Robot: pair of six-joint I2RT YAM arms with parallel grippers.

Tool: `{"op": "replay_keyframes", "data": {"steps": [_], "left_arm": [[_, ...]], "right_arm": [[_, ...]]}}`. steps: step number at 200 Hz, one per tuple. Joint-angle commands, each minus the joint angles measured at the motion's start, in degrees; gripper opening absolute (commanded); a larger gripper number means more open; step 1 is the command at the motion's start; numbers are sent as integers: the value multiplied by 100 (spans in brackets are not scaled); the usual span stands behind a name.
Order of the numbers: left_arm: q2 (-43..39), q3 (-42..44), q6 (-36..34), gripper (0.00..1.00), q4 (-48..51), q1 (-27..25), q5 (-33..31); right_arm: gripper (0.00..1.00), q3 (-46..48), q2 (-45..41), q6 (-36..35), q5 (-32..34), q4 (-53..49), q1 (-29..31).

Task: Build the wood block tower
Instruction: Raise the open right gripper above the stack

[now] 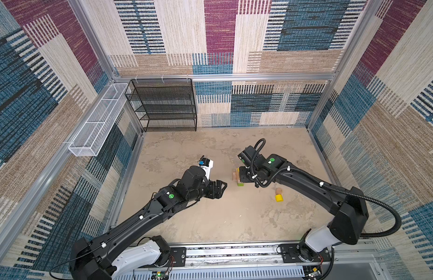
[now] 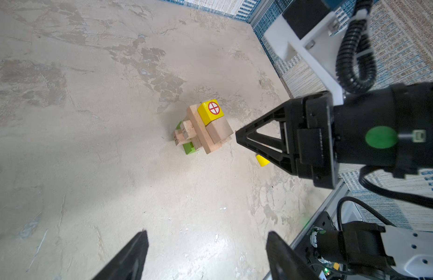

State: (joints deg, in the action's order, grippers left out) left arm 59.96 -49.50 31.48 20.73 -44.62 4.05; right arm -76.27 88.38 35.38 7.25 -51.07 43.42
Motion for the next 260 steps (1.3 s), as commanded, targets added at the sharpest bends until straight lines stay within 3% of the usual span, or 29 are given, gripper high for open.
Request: {"op": "replay_keyframes", "data": {"steps": [1, 47, 260], "left_arm": [[11, -20, -72, 81, 23, 10, -80], [2, -9, -55, 81, 40, 6, -80], [-93, 19, -55, 81, 80, 6, -89]], "right_arm": [[17, 110, -66, 119, -232, 399, -7], [11, 218, 74, 120, -145, 440, 0], [12, 85, 323, 82, 57, 262, -11]]}}
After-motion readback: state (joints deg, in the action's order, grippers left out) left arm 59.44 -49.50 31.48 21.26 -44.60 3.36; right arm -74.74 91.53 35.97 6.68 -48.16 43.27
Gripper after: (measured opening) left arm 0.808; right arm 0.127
